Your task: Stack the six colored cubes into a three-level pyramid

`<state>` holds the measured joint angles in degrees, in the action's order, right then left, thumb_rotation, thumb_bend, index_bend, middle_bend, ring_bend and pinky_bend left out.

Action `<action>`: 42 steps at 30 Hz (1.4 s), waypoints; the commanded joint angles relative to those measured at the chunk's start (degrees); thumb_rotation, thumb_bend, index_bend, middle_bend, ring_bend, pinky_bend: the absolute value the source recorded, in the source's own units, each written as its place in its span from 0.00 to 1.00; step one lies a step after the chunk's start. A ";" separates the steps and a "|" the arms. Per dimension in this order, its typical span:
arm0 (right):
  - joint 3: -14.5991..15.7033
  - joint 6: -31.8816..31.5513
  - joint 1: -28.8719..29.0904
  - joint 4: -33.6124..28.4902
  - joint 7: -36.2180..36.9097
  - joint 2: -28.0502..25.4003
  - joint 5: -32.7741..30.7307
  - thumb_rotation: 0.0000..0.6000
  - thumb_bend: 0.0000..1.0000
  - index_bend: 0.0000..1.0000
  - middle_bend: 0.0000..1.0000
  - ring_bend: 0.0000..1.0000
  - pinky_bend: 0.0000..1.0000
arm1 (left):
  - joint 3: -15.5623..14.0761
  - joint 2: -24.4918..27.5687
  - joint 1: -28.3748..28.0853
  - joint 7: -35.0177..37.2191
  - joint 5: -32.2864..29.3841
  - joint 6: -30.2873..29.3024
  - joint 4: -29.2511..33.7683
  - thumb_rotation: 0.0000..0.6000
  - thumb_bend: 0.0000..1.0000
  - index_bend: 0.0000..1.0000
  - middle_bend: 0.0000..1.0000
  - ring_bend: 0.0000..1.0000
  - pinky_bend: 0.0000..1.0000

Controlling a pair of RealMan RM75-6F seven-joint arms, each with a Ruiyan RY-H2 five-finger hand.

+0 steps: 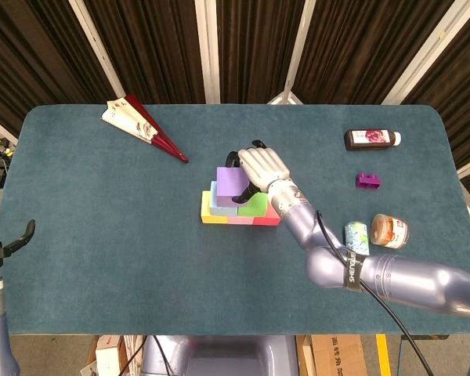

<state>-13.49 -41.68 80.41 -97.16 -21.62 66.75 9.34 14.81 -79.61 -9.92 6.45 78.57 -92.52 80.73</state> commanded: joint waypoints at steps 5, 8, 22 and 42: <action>0.37 0.42 -0.25 0.43 0.63 0.02 0.15 1.00 0.25 0.44 0.39 0.24 0.00 | 0.06 0.08 0.10 -0.47 -0.36 0.08 0.39 1.00 0.35 0.05 0.00 0.00 0.00; 0.57 0.64 -0.31 0.62 0.79 0.04 0.46 1.00 0.25 0.44 0.39 0.24 0.00 | 0.05 0.04 0.07 -0.77 -0.43 0.17 0.42 1.00 0.35 0.05 0.00 0.00 0.00; 0.76 1.18 -0.80 0.34 2.09 -0.62 1.91 1.00 0.25 0.44 0.37 0.24 0.00 | 0.12 -0.29 0.05 -1.63 -0.66 0.09 0.46 1.00 0.35 0.05 0.00 0.00 0.00; 1.71 2.11 -1.14 0.69 3.39 -0.87 2.83 1.00 0.25 0.42 0.35 0.22 0.00 | 0.26 -0.62 0.08 -2.52 -0.85 -0.14 0.48 1.00 0.35 0.05 0.00 0.00 0.00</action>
<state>-11.80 -39.59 79.27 -96.49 -18.24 65.88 12.15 15.06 -80.23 -9.84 3.92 77.72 -92.66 81.20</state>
